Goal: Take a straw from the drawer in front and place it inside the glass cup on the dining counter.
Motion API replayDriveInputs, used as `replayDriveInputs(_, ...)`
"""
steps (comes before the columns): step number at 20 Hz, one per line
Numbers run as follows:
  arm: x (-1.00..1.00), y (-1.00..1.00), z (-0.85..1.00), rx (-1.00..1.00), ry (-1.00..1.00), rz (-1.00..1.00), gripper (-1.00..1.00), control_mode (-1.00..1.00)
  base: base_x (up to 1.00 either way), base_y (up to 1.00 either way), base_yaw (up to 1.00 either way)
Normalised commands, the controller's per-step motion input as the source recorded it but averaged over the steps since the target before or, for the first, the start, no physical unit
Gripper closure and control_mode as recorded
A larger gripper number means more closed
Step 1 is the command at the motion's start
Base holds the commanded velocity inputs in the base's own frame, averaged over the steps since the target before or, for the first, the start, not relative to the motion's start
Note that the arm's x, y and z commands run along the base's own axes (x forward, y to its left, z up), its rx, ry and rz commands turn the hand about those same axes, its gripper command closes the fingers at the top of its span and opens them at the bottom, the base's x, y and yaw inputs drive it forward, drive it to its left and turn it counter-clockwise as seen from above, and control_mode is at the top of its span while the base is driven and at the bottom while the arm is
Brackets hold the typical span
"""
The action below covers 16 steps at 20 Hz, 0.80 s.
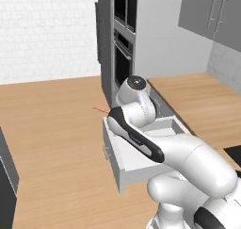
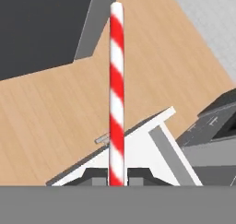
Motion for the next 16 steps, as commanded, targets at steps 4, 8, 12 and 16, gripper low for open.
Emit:
replayDriveInputs(4, 0.0, 0.0, 0.0, 0.0, 0.0, 0.0, 1.0, 1.0, 0.0, 1.0, 0.03)
replayDriveInputs(8, 0.0, 0.0, 0.0, 0.0, 0.0, 0.0, 1.0, 1.0, 0.1, 1.0, 0.0)
replayDriveInputs(12, 0.0, 0.0, 0.0, 0.0, 0.0, 0.0, 1.0, 1.0, 0.49, 0.69, 0.0)
replayDriveInputs(16, 0.0, 0.0, 0.0, 0.0, 0.0, 0.0, 1.0, 1.0, 0.78, 0.34, 0.0)
